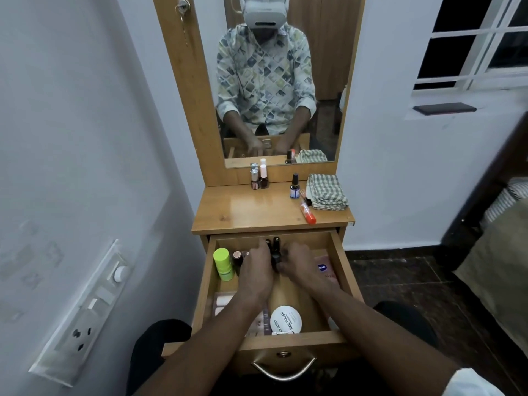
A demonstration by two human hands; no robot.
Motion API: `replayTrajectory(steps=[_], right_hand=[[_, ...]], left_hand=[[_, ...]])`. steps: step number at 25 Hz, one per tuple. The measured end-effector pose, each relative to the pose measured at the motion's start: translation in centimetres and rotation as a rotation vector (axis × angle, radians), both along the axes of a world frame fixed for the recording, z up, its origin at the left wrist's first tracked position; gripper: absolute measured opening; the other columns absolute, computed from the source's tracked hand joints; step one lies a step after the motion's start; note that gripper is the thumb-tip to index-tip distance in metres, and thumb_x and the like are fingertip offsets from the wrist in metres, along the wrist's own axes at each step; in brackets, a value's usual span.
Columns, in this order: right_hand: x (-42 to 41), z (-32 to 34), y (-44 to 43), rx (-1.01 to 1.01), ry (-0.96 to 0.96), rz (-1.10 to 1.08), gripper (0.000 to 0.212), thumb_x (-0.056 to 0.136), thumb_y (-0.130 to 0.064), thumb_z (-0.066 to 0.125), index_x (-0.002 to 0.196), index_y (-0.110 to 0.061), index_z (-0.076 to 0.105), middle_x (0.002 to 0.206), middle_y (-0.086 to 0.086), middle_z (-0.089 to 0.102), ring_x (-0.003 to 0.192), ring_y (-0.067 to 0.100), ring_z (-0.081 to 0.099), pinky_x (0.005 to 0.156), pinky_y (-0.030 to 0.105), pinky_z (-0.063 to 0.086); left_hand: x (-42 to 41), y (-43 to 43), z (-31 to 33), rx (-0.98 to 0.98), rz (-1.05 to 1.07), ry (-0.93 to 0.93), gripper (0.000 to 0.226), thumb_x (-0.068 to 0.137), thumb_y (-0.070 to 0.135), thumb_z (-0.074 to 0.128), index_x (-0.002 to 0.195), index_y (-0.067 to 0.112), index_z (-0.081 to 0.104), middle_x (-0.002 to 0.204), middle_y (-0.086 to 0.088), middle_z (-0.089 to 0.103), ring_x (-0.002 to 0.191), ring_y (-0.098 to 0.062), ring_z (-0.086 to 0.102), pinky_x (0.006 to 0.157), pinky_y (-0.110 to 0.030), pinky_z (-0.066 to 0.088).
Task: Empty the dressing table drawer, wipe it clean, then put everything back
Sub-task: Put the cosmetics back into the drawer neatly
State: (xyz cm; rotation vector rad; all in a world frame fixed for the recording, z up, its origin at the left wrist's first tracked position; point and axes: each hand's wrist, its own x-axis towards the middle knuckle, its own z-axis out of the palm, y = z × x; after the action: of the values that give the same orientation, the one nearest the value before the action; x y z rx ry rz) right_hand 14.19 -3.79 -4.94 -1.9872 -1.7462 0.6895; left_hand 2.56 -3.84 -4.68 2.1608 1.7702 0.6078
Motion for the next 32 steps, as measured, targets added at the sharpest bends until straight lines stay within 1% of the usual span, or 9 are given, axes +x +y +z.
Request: replayTrajectory(steps=[5,8,11,14,16,20,23,27,32], right_hand=[[0.3,-0.5,-0.2,-0.032,0.018,-0.039,0.008,0.084,-0.01,0.069,0.084,-0.013,0.062,0.081,-0.001,0.06,0.084,0.019,0.063,0.059,0.019,0.043],[0.6,0.4,-1.0,0.022,-0.041,-0.067,0.011,0.092,-0.01,0.059,0.082,-0.015,0.063,0.08,-0.001,0.063,0.078,0.013,0.061,0.053,0.013,0.038],[0.9,2.9,-1.2,0.194,-0.051,-0.086,0.012,0.095,-0.017,0.056,0.091,-0.015,0.067,0.084,0.0,0.068,0.073,0.009,0.063,0.066,0.021,0.054],[0.6,6.2,0.2,0.386,-0.005,-0.022,0.015,0.094,-0.013,0.057,0.1,-0.011,0.07,0.089,0.003,0.072,0.074,0.011,0.065,0.073,0.026,0.057],[0.5,8.8,2.8,0.502,-0.012,0.017,0.021,0.093,-0.008,0.055,0.106,-0.007,0.071,0.094,0.006,0.072,0.081,0.017,0.066,0.077,0.032,0.056],[0.4,12.1,10.3,0.529,-0.252,0.092,0.016,0.088,-0.001,0.055,0.098,-0.006,0.065,0.104,0.012,0.063,0.093,0.03,0.06,0.077,0.042,0.051],[0.0,11.8,14.2,0.475,-0.365,0.147,0.011,0.084,0.001,0.06,0.09,-0.008,0.057,0.107,0.017,0.057,0.096,0.033,0.057,0.073,0.036,0.044],[-0.3,10.3,16.1,0.499,-0.346,0.149,0.017,0.088,-0.002,0.059,0.105,-0.005,0.064,0.104,0.013,0.056,0.087,0.024,0.056,0.07,0.027,0.037],[-0.7,10.1,14.7,0.591,-0.13,0.129,0.016,0.085,0.002,0.059,0.091,-0.012,0.057,0.087,0.002,0.059,0.076,0.016,0.057,0.057,0.015,0.035]], left_hand=[[-0.1,-0.2,-0.6,0.009,0.011,-0.073,0.029,0.089,-0.001,0.048,0.107,0.016,0.034,0.095,-0.01,0.068,0.084,-0.029,0.068,0.067,-0.044,0.056],[-0.2,-1.1,0.4,0.044,0.01,-0.056,0.038,0.088,0.001,0.055,0.119,0.018,0.039,0.111,-0.007,0.059,0.093,-0.029,0.066,0.072,-0.041,0.056],[-0.2,-1.2,2.6,0.18,0.041,-0.099,0.039,0.089,0.013,0.061,0.127,0.019,0.05,0.12,-0.001,0.053,0.095,-0.021,0.063,0.075,-0.031,0.055],[-0.8,2.4,5.2,0.248,0.141,-0.311,0.031,0.093,0.013,0.06,0.124,0.014,0.062,0.118,-0.002,0.06,0.095,-0.012,0.058,0.078,-0.021,0.048],[-1.4,6.4,7.2,0.256,0.189,-0.375,0.031,0.093,0.01,0.06,0.124,0.012,0.063,0.118,-0.004,0.063,0.101,-0.015,0.06,0.084,-0.023,0.047],[-1.7,12.4,10.0,0.284,-0.005,-0.22,0.041,0.09,-0.003,0.057,0.128,0.011,0.061,0.122,-0.009,0.059,0.11,-0.025,0.058,0.091,-0.032,0.048],[-1.7,15.6,9.6,0.247,-0.113,-0.138,0.055,0.085,-0.009,0.06,0.133,0.017,0.058,0.124,-0.007,0.055,0.11,-0.023,0.057,0.093,-0.032,0.051],[-1.6,17.6,8.2,0.241,-0.173,-0.076,0.048,0.087,0.004,0.066,0.133,0.018,0.059,0.122,-0.008,0.054,0.107,-0.024,0.058,0.091,-0.035,0.053],[-1.1,16.4,7.8,0.267,-0.169,-0.208,0.034,0.091,0.009,0.063,0.122,0.018,0.054,0.108,-0.006,0.066,0.096,-0.019,0.064,0.081,-0.037,0.056]])
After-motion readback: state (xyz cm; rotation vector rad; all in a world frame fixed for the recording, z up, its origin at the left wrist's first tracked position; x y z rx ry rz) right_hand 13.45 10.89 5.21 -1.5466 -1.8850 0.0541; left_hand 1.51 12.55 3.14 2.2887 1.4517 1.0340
